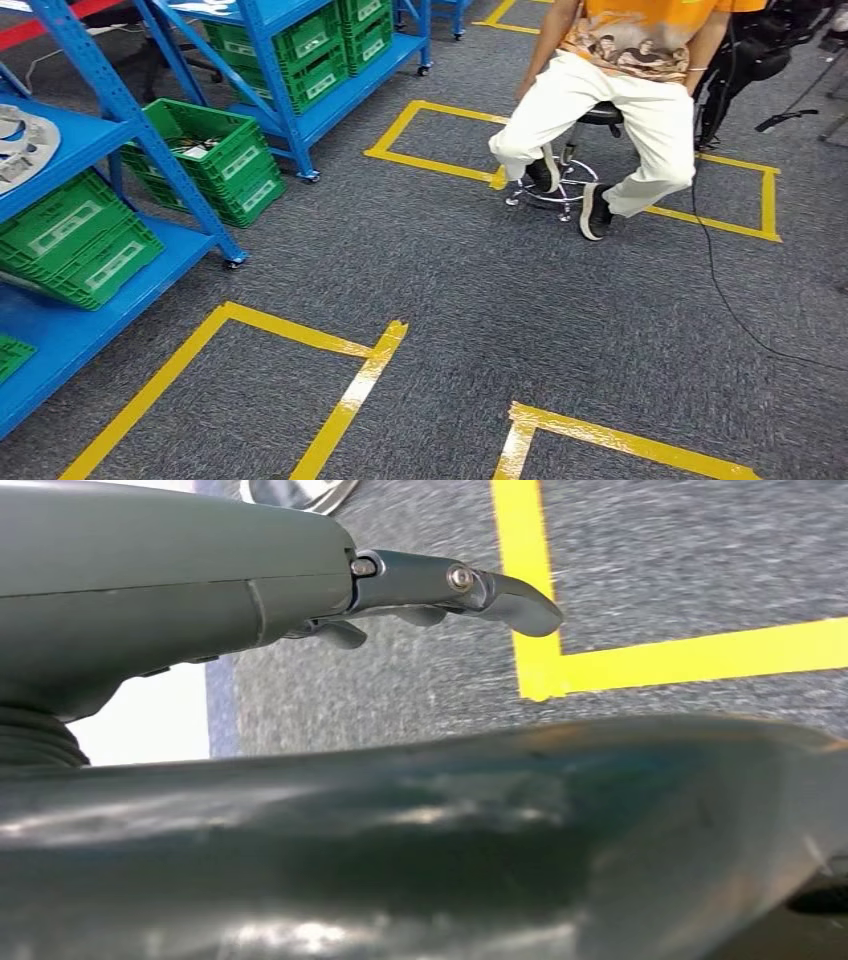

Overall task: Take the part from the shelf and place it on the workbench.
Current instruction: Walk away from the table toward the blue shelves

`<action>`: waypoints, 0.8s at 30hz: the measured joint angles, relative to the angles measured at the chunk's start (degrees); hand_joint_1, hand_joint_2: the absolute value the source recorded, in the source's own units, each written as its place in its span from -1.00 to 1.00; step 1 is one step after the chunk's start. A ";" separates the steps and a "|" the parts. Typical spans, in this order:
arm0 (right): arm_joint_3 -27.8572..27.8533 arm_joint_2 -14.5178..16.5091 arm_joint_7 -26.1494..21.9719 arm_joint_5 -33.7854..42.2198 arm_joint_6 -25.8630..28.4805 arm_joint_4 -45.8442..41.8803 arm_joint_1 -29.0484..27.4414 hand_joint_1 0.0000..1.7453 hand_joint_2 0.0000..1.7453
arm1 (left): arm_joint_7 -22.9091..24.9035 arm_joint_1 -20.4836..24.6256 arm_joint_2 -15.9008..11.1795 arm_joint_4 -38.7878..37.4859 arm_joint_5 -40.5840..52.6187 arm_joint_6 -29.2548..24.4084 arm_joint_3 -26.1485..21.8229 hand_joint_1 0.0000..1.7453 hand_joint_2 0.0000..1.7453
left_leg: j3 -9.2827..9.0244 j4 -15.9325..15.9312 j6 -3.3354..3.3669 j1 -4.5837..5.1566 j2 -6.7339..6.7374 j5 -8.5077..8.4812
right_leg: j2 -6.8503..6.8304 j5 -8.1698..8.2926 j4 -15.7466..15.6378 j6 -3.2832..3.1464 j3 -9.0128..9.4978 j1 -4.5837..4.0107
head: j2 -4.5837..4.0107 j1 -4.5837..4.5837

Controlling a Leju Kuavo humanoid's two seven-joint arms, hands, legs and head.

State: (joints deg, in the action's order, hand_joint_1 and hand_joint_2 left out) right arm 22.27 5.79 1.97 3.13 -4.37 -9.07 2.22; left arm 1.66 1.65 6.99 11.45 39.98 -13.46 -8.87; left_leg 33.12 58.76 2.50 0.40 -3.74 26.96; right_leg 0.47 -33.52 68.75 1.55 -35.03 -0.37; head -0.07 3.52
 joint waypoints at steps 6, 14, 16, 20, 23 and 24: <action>0.02 0.09 0.03 -0.02 -0.25 -0.03 -0.07 -1.00 -1.00 | 0.04 -0.15 0.03 -0.03 -0.03 0.00 -0.02 -1.00 -1.00 | 0.94 0.83 -1.11 0.08 -2.18 0.17 | 2.51 3.46 -9.57 -0.82 4.13 0.62 | 0.00 -0.17; 0.02 0.13 0.19 -0.04 -0.28 0.02 -0.58 -1.00 -1.00 | 0.04 -0.38 0.07 -0.07 -0.15 -0.02 -0.05 -1.00 -1.00 | 5.62 12.01 -2.87 -0.45 3.77 3.81 | -3.95 2.80 -11.09 -2.25 5.71 0.28 | 0.00 -0.89; 0.02 0.13 0.31 -0.04 -0.26 0.04 -0.73 -1.00 -1.00 | 0.04 -0.30 0.05 -0.07 -0.14 -0.05 -0.06 -1.00 -1.00 | 1.75 4.38 -2.24 0.10 6.64 0.96 | -5.18 2.34 -11.07 -1.97 6.18 0.07 | 0.00 -0.90; 0.02 0.08 0.42 -0.04 -0.16 0.05 -0.97 -1.00 -1.00 | 0.02 -0.08 0.10 -0.08 -0.02 -0.15 -0.08 -1.00 -1.00 | 0.26 0.23 -1.11 0.73 7.97 0.60 | -7.53 1.66 -11.21 -0.98 6.59 -0.48 | 0.00 -0.91; 0.02 -0.02 0.24 -0.03 -0.17 0.03 -0.88 -1.00 -1.00 | 0.01 -0.20 0.16 -0.09 0.02 -0.23 -0.13 -1.00 -1.00 | -0.12 -0.56 -0.29 0.00 5.80 0.18 | -3.71 -1.05 -7.29 -0.17 4.96 -0.26 | 0.00 -0.46; 0.02 -0.03 0.09 -0.02 -0.18 0.03 -0.80 -1.00 -1.00 | -0.01 -0.13 0.22 -0.09 0.05 -0.26 -0.15 -1.00 -1.00 | -0.10 -0.60 -0.11 -0.07 5.13 0.16 | -1.89 -2.75 -3.76 0.00 3.27 -0.15 | 0.00 -0.26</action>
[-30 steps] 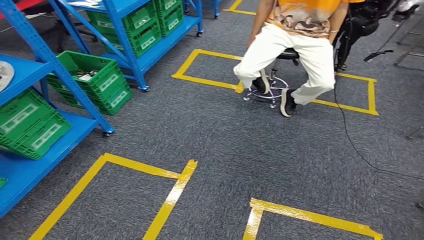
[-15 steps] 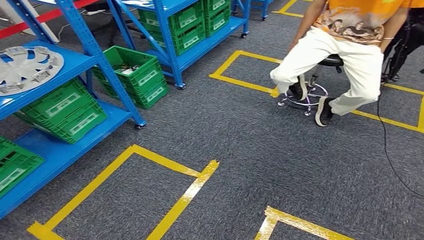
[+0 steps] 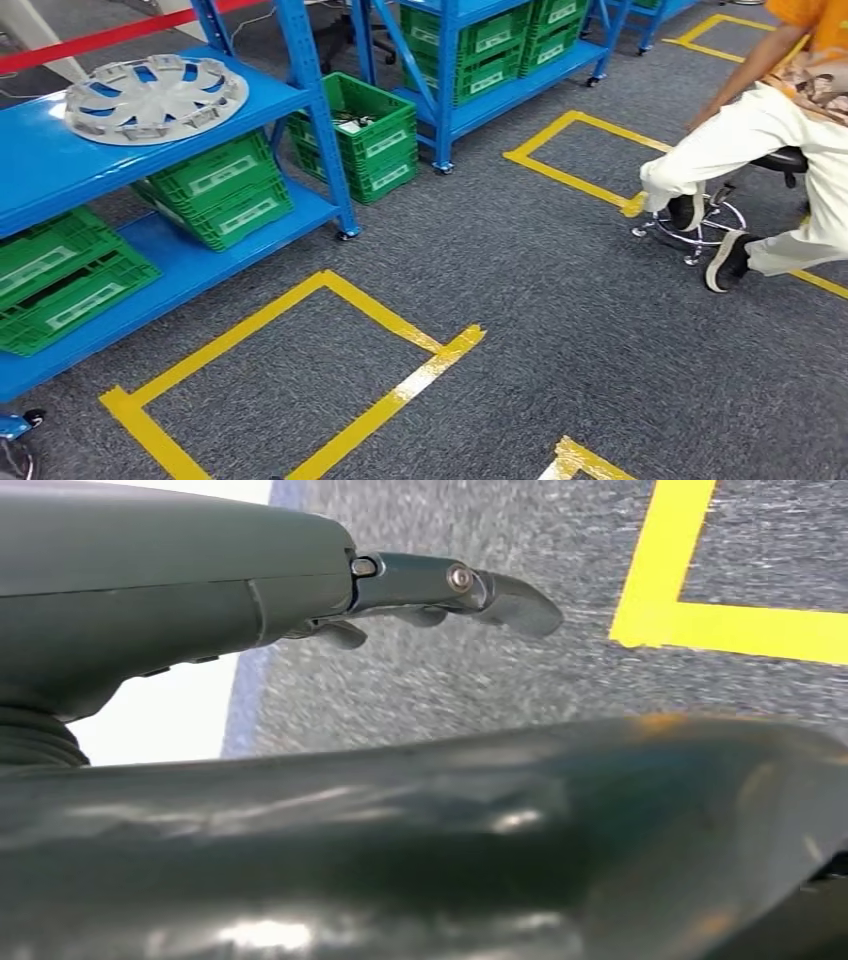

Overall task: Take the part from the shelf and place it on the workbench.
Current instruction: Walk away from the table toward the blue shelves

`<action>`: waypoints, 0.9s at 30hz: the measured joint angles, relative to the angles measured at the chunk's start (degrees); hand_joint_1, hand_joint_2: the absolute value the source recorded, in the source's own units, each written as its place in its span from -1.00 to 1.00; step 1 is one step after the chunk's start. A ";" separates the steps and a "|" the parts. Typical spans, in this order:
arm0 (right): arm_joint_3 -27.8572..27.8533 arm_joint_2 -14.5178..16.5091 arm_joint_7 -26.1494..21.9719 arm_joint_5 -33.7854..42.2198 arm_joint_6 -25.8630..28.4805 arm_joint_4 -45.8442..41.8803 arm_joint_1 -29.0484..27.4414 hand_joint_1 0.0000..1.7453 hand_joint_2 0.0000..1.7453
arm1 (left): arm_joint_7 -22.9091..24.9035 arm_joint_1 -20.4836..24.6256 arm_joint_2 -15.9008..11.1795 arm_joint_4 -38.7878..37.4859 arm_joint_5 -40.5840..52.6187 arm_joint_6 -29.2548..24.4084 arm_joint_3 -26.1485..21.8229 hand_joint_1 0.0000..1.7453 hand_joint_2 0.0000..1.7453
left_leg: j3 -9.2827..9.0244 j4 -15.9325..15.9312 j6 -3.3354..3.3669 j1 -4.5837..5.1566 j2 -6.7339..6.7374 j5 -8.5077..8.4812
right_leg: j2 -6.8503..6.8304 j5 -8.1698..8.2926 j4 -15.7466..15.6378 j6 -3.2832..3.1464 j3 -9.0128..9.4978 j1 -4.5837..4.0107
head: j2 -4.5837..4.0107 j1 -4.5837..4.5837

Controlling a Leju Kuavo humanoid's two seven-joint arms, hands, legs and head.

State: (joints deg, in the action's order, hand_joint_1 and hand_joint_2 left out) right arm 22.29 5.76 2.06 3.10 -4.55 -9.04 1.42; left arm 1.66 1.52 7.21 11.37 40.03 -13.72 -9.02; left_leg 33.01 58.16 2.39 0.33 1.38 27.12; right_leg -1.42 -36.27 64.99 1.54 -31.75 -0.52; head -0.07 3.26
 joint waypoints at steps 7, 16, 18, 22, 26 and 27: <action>0.00 0.01 -0.07 0.01 -0.03 -0.01 0.59 -1.00 -1.00 | -0.05 0.09 0.16 0.00 0.08 -0.01 -0.02 -1.00 -1.00 | -0.40 0.68 -0.51 -0.38 -6.07 0.40 | 4.10 4.89 -1.81 0.97 -0.69 0.92 | 0.00 0.16; 0.00 0.23 -0.04 0.00 -0.16 -0.05 0.30 -1.00 -1.00 | -0.10 -0.04 0.04 -0.05 0.13 -0.01 -0.05 -1.00 -1.00 | 5.35 11.46 -3.10 -0.26 -2.81 5.44 | 1.78 5.09 -6.51 -1.42 2.24 1.19 | 0.00 -0.85; 0.00 0.20 -0.02 0.00 -0.15 -0.01 0.16 -1.00 -1.00 | -0.11 -0.01 0.04 -0.06 0.13 -0.01 -0.05 -1.00 -1.00 | 8.24 17.53 -3.20 -0.39 -1.90 7.36 | 0.02 4.83 -6.51 -1.75 2.36 0.91 | 0.00 -0.87; 0.00 0.15 0.07 -0.02 -0.15 0.01 -0.02 -1.00 -1.00 | -0.31 -0.21 -0.02 -0.07 0.13 -0.03 -0.05 -1.00 -1.00 | 3.75 8.50 -1.73 0.24 0.51 1.33 | -2.77 4.01 -6.54 -1.86 3.22 0.30 | 0.00 -0.84; 0.00 0.11 0.10 0.04 -0.15 0.01 -0.34 -1.00 -1.00 | -0.84 0.06 0.01 -0.07 0.15 -0.26 -0.05 -1.00 -1.00 | 0.98 1.75 -0.37 1.42 2.95 0.67 | -5.50 3.30 -6.76 -1.25 3.85 -0.33 | 0.00 -0.96; 0.00 0.06 0.11 0.09 -0.14 0.01 -0.36 -1.00 -1.00 | -0.87 -0.05 0.03 -0.07 0.13 -0.28 -0.06 -1.00 -1.00 | 0.89 1.45 -0.27 1.18 2.28 0.53 | -5.75 3.09 -6.82 -1.08 3.93 -0.36 | 0.00 -0.96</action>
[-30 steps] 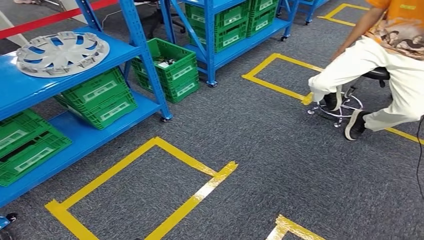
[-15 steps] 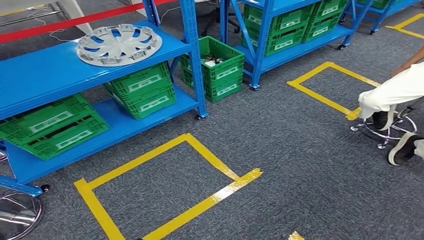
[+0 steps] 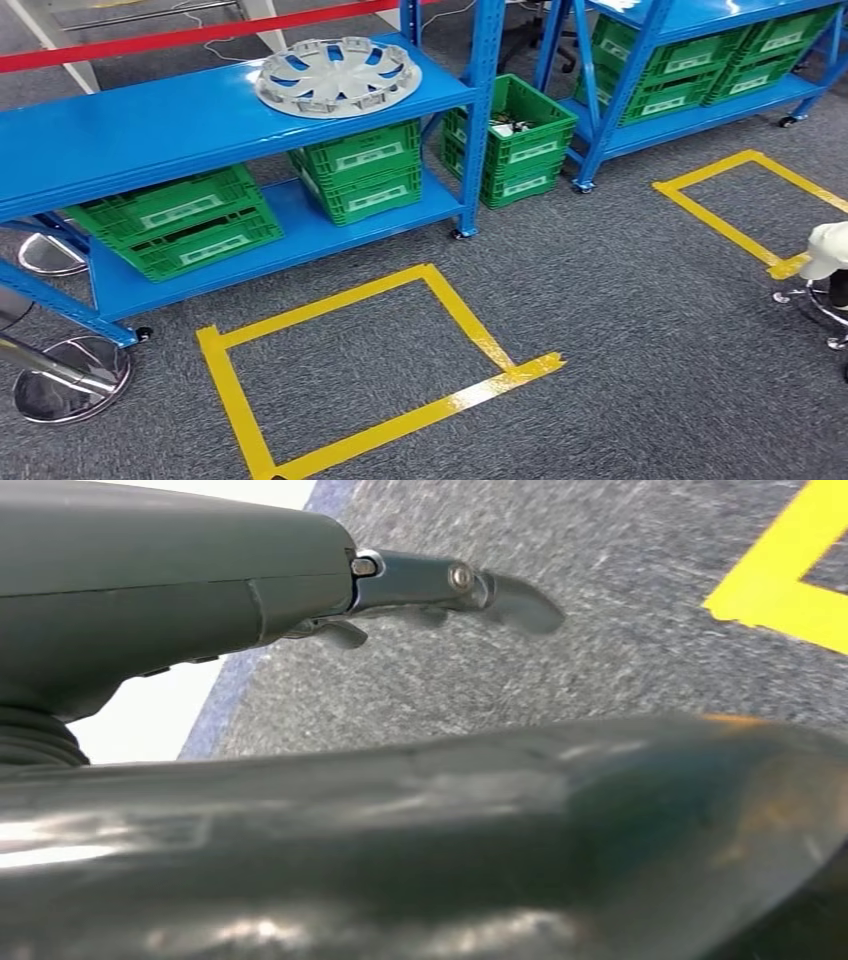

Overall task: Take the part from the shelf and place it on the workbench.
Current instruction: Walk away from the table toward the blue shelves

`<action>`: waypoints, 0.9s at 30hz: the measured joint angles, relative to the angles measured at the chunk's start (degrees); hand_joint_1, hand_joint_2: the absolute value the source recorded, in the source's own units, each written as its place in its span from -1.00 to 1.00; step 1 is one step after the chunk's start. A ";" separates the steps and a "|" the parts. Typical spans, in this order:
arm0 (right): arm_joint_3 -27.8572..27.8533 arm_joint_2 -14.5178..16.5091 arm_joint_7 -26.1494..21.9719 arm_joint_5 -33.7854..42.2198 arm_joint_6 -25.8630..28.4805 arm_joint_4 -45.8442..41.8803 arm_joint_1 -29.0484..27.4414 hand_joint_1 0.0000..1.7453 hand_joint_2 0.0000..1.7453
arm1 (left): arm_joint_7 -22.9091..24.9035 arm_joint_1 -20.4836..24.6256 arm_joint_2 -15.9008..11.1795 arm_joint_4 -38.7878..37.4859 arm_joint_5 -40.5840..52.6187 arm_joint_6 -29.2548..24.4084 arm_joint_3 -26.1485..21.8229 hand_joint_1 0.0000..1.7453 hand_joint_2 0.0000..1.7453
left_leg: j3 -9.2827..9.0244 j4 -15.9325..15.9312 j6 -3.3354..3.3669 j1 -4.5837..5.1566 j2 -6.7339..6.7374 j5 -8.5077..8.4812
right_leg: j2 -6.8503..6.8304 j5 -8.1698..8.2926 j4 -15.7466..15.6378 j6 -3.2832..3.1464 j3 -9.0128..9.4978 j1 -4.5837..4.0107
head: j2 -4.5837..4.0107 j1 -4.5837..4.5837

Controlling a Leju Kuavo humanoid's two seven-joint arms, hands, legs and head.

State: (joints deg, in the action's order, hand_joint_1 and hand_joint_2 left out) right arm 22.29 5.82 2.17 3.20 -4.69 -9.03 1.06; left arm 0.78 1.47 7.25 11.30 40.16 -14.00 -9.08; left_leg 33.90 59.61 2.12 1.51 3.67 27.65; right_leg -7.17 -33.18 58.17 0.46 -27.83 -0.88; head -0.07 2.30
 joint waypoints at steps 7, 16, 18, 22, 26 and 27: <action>0.00 0.03 -1.96 0.58 3.21 -0.05 0.33 -1.00 -1.00 | -0.01 -0.01 0.39 0.00 -0.60 -0.32 -0.40 -1.00 -1.00 | -0.86 -1.03 0.78 -1.04 -3.26 -0.24 | 7.13 -5.32 16.22 1.65 -9.36 0.74 | 0.00 0.71; -0.02 0.69 -1.63 0.59 3.60 -0.09 0.53 -1.00 -1.00 | 0.25 -0.17 0.30 0.00 -0.57 -0.71 -0.88 -1.00 -1.00 | -1.05 -0.04 0.34 -0.83 -4.80 0.45 | 7.94 2.86 0.86 1.77 -3.49 1.98 | 0.00 0.60; -0.02 0.90 -1.60 0.56 3.63 -0.09 0.61 -1.00 -1.00 | 0.25 -0.14 0.11 0.00 -0.53 -0.79 -1.00 -1.00 -1.00 | -1.65 -1.14 0.50 -0.55 -4.78 0.04 | 7.85 3.17 -0.23 1.99 -2.93 2.26 | 0.00 0.42; -0.02 0.92 -1.52 0.40 3.87 -0.07 0.59 -1.00 -1.00 | 0.23 -0.09 0.32 0.00 -0.51 -0.97 -1.29 -1.00 -1.00 | -6.34 -9.37 1.95 -1.38 -4.33 -3.17 | 7.75 1.75 1.48 2.09 -3.64 1.83 | 0.00 -0.12; -0.02 0.74 -1.87 0.39 3.92 -0.07 0.76 -1.00 -1.00 | 0.23 -0.20 0.57 0.00 -0.42 -1.05 -1.45 -1.00 -1.00 | -6.78 -9.03 -0.07 -3.18 -4.24 -2.45 | 7.75 -0.81 10.52 4.36 -8.77 2.61 | 0.00 -0.07; -0.02 0.66 -1.84 0.39 3.95 -0.07 0.82 -1.00 -1.00 | 0.23 -0.27 0.66 0.00 -0.38 -1.05 -1.47 -1.00 -1.00 | -6.69 -8.19 -0.98 -3.87 -4.31 -1.84 | 7.68 0.74 8.97 5.16 -8.09 3.05 | 0.00 -0.06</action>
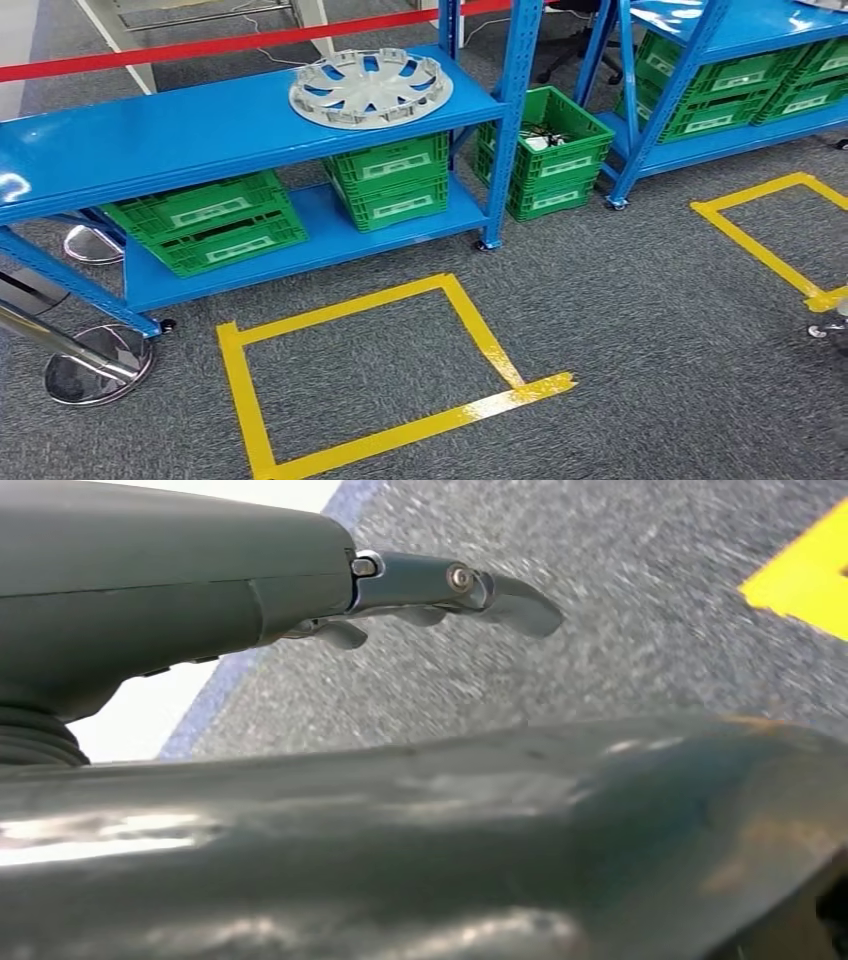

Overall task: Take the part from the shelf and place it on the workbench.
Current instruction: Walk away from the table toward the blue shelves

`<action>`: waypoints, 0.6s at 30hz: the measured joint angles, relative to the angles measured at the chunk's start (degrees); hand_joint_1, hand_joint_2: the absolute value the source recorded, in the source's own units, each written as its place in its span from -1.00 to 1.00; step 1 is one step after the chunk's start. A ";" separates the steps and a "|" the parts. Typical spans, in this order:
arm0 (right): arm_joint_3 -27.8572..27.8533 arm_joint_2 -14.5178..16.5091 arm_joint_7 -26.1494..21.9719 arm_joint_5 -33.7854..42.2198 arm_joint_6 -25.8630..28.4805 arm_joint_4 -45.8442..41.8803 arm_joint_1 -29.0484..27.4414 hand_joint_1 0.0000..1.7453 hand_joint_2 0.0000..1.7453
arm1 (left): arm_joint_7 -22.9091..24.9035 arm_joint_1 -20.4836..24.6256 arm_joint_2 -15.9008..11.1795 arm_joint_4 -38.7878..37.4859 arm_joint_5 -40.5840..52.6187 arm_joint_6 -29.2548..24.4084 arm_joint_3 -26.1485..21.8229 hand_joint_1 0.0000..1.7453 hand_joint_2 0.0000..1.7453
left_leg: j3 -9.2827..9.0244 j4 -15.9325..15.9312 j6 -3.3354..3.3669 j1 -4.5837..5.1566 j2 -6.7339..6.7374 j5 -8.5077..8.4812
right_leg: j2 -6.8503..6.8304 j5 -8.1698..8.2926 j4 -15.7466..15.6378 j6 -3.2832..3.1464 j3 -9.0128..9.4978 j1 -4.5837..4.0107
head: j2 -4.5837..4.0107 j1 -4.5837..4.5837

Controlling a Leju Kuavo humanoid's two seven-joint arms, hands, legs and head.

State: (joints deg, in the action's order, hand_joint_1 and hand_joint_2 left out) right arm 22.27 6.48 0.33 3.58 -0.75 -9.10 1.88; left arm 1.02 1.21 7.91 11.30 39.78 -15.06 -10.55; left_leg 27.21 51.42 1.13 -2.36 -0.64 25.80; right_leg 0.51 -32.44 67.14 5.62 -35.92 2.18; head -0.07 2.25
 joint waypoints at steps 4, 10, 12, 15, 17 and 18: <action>0.00 0.20 0.10 -0.02 0.02 0.01 -0.15 -1.00 -1.00 | 0.01 0.04 -0.44 0.00 0.10 -0.07 -0.22 -1.00 -1.00 | 2.17 6.69 -3.98 -1.63 -0.48 4.05 | 0.92 1.70 -5.62 1.41 2.83 1.30 | 0.00 0.96; 0.00 0.34 0.01 -0.02 0.09 0.01 -0.06 -1.00 -1.00 | 0.00 0.17 -0.59 -0.01 0.12 -0.15 -0.31 -1.00 -1.00 | 5.43 13.99 -4.87 -1.33 0.36 8.15 | 0.63 -0.19 -2.95 -2.27 2.38 1.26 | 0.00 -1.28; 0.00 0.34 0.01 -0.02 0.09 0.01 -0.07 -1.00 -1.00 | -0.01 0.26 -0.51 -0.02 0.11 -0.15 -0.31 -1.00 -1.00 | 9.96 22.31 -3.95 -0.61 0.83 11.22 | 0.28 -0.28 -3.41 -2.27 2.83 0.59 | 0.00 -1.84; 0.00 0.34 0.02 -0.03 -0.01 -0.01 -0.16 -1.00 -1.00 | -0.01 0.07 -0.32 -0.02 0.11 -0.15 -0.31 -1.00 -1.00 | 13.55 26.34 -0.57 1.73 0.78 9.90 | 0.15 -0.52 -4.42 -2.68 4.12 -1.34 | 0.00 -1.99; 0.01 0.58 0.02 -0.06 -0.19 -0.02 -0.39 -1.00 -1.00 | -0.03 0.00 -0.34 -0.02 0.09 -0.15 -0.32 -1.00 -1.00 | 11.97 20.19 4.33 4.40 0.12 4.52 | 0.08 -0.82 -5.64 -3.51 5.58 -2.76 | 0.00 -1.98; 0.01 0.81 0.02 -0.07 -0.27 -0.02 -0.42 -1.00 -1.00 | -0.04 -0.11 -0.44 -0.04 0.07 -0.14 -0.34 -1.00 -1.00 | 10.93 16.95 6.99 5.54 -0.37 2.27 | 0.06 -0.99 -6.20 -3.86 6.23 -3.45 | 0.00 -1.21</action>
State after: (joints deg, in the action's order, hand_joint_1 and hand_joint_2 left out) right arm 22.28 7.29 0.36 3.52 -1.02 -9.11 1.47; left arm 0.97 1.10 7.47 11.26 39.85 -15.20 -10.89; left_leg 38.13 68.37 8.12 3.18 -1.01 28.07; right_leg 0.56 -33.42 60.95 1.76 -29.69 -1.28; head -0.07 1.03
